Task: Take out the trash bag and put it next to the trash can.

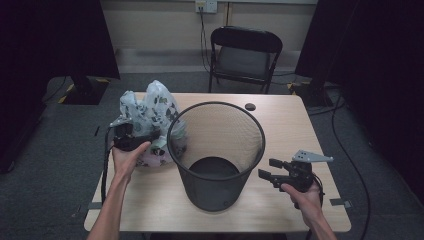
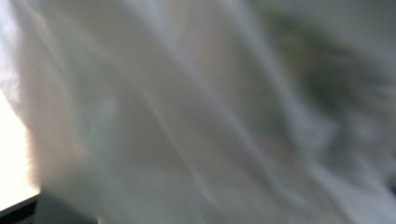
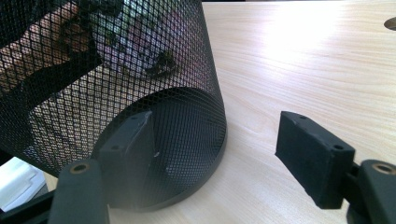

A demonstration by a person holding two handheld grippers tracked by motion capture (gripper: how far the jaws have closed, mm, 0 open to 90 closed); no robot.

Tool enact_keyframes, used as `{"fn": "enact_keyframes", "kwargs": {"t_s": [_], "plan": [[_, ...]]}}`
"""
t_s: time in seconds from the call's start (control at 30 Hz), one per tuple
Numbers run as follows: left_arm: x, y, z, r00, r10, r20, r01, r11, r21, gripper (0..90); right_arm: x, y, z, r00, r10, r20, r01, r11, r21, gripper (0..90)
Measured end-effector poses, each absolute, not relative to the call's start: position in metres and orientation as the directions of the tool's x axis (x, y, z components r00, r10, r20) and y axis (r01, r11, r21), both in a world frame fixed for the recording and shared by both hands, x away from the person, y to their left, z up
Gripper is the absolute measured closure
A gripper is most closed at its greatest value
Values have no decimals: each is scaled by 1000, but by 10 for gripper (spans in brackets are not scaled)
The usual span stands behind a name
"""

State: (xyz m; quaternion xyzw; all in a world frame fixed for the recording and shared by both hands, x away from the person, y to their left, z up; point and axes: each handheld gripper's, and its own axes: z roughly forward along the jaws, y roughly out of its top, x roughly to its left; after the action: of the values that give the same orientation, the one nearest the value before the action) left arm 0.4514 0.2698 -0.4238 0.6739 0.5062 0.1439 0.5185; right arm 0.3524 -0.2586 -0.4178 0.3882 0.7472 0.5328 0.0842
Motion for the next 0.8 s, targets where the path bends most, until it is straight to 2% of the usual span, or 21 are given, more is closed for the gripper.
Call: {"fn": "enact_keyframes", "kwargs": {"t_s": [0.03,0.07,0.1,0.2,0.23,0.37,0.47,0.6,0.7,0.8], "plan": [[449,272,-422,456,828,-325,530,40,847,230,352,-258,-418,-685,670,286,490,133,862,277],[448,272,-421,455,834,-312,527,30,849,333,353,-258,-418,-685,671,286,490,133,862,277],[447,272,-420,447,841,-303,535,20,845,506,353,-258,-418,-683,670,290,491,129,861,276],[449,271,-421,465,825,-321,527,34,849,797,353,-256,-417,-684,668,292,492,128,861,275],[450,269,-421,470,815,-339,526,49,849,868,353,-256,-417,-689,666,288,488,131,863,275],[459,255,-412,500,800,-333,489,57,871,894,353,-255,-418,-687,666,291,492,131,861,275],[463,249,-409,501,804,-319,471,55,880,862,353,-255,-419,-682,669,296,501,131,856,275],[462,248,-410,462,833,-304,502,36,864,422,353,-255,-420,-686,667,291,497,137,857,275],[458,254,-410,444,838,-316,506,57,861,279,353,-255,-420,-686,667,291,497,137,857,275],[449,266,-410,416,850,-323,502,81,861,213,353,-254,-420,-685,667,294,500,136,855,274]]}}
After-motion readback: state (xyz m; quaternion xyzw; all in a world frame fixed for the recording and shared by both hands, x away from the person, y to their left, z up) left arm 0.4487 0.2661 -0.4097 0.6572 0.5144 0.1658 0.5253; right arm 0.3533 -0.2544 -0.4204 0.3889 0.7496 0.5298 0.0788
